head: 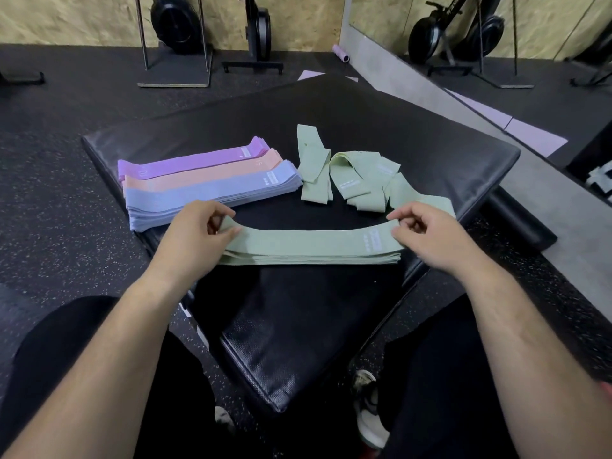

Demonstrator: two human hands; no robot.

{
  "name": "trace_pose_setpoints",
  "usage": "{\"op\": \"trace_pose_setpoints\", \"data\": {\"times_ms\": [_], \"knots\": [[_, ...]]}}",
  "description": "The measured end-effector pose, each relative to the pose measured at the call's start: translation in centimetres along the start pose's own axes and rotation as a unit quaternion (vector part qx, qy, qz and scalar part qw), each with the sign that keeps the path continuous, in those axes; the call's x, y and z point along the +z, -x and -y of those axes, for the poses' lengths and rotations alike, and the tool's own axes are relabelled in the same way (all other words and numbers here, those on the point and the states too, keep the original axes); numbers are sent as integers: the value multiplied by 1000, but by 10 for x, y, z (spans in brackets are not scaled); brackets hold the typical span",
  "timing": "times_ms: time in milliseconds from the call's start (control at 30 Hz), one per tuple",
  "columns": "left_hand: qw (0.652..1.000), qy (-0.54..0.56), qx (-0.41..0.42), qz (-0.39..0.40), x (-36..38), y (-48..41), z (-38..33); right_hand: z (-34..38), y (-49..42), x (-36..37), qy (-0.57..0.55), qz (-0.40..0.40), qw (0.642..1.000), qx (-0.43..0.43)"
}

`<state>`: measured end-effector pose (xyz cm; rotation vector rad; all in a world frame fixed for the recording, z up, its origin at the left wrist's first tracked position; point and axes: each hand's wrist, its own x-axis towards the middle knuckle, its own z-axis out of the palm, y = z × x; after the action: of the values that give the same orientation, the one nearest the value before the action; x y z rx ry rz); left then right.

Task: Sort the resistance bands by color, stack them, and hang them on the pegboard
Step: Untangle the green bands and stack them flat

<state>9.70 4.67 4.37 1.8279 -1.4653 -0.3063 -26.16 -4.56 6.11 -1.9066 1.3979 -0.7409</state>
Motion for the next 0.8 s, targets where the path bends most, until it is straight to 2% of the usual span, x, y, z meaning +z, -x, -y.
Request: {"op": "trace_pose_setpoints", "data": {"times_ms": [133, 233, 300, 367, 467, 800], "knots": [[996, -85, 28, 0, 3, 3, 6, -4, 0, 4, 76, 12, 997, -21], [978, -164, 117, -46, 10, 11, -5, -6, 0, 2, 117, 22, 992, -40], [973, -161, 168, -9, 21, 16, -19, -5, 0, 1, 129, 55, 989, -54], [965, -148, 205, 73, 36, 20, -28, -3, 1, 1, 137, 105, 983, -55], [950, -149, 226, 155, 51, 21, -34, -4, 0, 3, 136, 151, 978, -53], [948, -138, 223, 181, 57, 6, -35, -18, -4, 6, 128, 145, 978, -74]]}}
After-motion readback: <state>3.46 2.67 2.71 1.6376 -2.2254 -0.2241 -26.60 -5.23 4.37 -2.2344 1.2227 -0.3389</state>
